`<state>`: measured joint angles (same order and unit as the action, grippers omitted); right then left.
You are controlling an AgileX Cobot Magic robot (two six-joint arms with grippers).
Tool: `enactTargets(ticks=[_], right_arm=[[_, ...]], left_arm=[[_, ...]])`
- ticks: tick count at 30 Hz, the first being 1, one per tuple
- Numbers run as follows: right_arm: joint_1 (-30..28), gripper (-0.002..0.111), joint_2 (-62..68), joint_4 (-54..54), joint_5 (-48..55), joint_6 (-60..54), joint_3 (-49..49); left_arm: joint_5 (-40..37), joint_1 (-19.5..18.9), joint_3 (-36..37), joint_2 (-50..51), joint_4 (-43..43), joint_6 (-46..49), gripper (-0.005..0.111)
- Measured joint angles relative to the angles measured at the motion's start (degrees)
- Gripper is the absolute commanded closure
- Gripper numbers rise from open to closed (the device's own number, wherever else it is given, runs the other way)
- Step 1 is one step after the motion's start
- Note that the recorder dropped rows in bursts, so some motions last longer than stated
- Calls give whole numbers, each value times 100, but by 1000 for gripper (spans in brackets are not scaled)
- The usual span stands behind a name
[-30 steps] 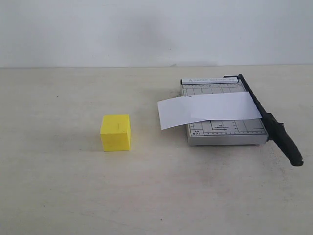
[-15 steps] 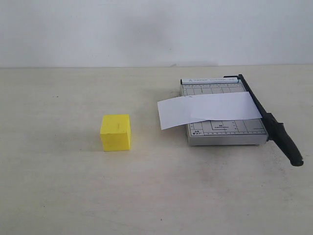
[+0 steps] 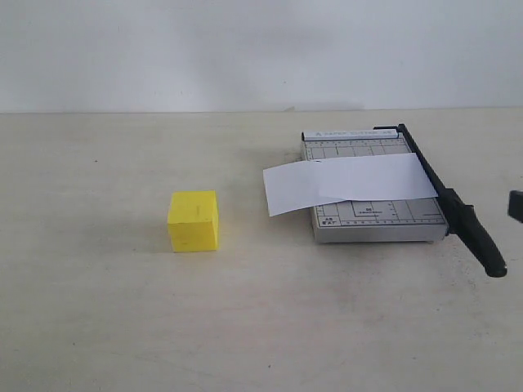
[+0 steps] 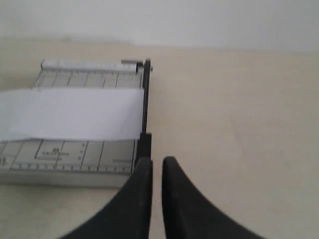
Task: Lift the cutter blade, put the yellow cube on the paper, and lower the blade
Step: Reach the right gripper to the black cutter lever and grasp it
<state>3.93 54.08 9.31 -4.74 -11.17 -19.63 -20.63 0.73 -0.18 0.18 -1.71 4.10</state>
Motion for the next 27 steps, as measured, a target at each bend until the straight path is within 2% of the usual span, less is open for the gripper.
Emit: enactTargets(ticks=[3,5,14,19,27], right_arm=[[0,62,551,0,296,-21,-172],[0,56,754,0,357,-49,-260],[0,55,951,0,933,-77,-359],[0,55,963,0,879,-77,-359],[0,56,1980,0,-1020,-209,-27]], left_arm=[[0,0,0,0,0,0,102],[0,0,0,0,0,0,102],[0,0,0,0,0,0,102],[0,0,0,0,0,0,102],[0,0,0,0,0,0,102]])
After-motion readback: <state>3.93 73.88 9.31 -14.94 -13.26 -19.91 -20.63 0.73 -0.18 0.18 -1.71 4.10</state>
